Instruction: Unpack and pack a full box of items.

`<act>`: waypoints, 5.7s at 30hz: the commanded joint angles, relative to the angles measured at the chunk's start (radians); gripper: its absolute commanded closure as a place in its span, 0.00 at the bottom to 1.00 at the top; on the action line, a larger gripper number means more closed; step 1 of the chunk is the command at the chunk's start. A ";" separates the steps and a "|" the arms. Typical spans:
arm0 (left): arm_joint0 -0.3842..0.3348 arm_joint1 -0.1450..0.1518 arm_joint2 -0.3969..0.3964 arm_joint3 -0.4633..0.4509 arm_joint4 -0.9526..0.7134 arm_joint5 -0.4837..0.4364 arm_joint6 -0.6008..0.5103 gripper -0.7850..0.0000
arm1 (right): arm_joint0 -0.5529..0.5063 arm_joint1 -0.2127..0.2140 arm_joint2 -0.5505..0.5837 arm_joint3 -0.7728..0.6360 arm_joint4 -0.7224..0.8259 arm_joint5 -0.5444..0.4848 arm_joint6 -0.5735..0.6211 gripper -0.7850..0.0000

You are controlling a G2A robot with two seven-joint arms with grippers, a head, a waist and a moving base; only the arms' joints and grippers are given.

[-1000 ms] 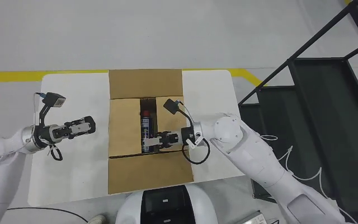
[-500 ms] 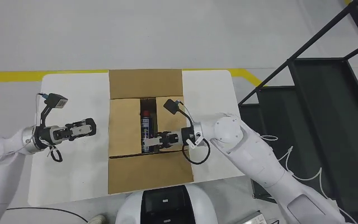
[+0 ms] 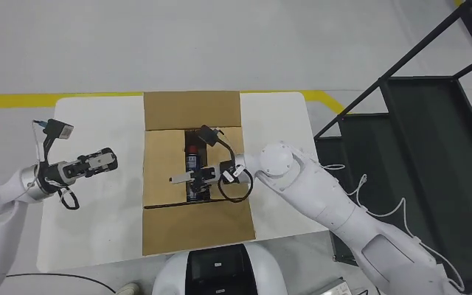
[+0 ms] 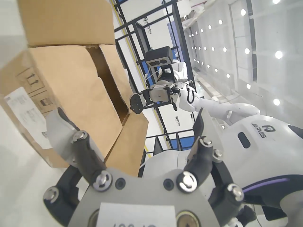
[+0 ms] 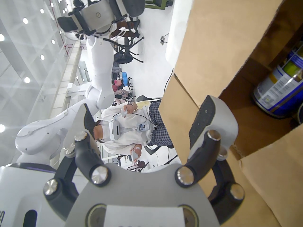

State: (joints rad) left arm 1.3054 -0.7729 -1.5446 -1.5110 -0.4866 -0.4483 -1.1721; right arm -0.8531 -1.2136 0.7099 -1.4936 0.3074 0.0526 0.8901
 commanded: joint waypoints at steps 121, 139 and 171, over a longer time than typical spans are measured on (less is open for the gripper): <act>-0.137 -0.055 0.154 0.197 0.054 0.164 0.083 0.00 | -0.009 -0.250 0.098 0.099 -0.228 -0.255 0.076 0.00; -0.231 -0.094 0.314 0.277 0.125 0.166 0.067 0.00 | -0.196 -0.181 0.243 -0.122 -0.283 -0.211 0.098 0.00; -0.177 -0.070 0.236 -0.151 0.205 0.183 0.037 0.00 | -0.443 -0.098 0.455 -0.296 -0.287 -0.147 0.101 0.00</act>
State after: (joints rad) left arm 1.1497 -0.8382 -1.3414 -1.6701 -0.2932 -0.2682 -1.1396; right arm -1.2712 -1.3168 1.1381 -1.7751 0.0159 -0.1118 0.9939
